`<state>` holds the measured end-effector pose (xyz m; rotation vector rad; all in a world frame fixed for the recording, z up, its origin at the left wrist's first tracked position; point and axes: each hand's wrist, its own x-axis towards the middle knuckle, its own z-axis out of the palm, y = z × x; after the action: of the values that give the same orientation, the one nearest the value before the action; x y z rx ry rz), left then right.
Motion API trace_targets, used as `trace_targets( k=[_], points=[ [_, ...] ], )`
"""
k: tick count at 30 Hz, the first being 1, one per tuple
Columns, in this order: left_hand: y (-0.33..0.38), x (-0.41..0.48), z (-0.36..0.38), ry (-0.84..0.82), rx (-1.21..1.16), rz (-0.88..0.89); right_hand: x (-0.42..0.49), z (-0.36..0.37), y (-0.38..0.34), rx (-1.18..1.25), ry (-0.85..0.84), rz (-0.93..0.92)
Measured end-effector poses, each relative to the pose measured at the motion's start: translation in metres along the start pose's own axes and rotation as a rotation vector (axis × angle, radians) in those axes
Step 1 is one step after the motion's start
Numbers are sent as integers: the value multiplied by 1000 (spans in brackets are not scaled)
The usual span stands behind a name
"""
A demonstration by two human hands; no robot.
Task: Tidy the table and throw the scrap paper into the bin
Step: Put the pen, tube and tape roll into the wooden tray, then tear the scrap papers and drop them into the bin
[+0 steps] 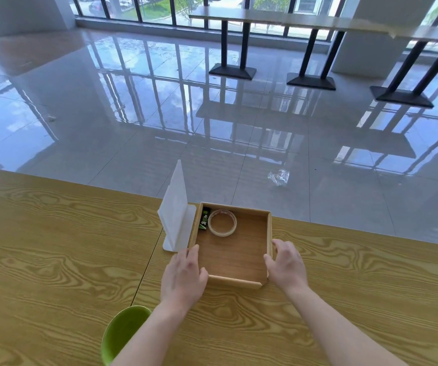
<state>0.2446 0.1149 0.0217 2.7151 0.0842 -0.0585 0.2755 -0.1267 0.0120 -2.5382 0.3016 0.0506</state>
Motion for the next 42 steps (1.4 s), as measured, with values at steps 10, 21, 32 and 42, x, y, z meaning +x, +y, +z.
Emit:
trace_targets(
  k=[10,21,32,42],
  points=[
    [33,-5,-21,-1,190,152,-17,-37,-3,-71,-6,-137],
    [93,-47,-14,39,285,288,-62,-80,33,-101,17,-236],
    [139,-82,-8,-17,229,455,-115,-125,66,-245,76,-124],
    [180,-121,6,-112,176,699,-192,-151,107,-249,140,175]
  ],
)
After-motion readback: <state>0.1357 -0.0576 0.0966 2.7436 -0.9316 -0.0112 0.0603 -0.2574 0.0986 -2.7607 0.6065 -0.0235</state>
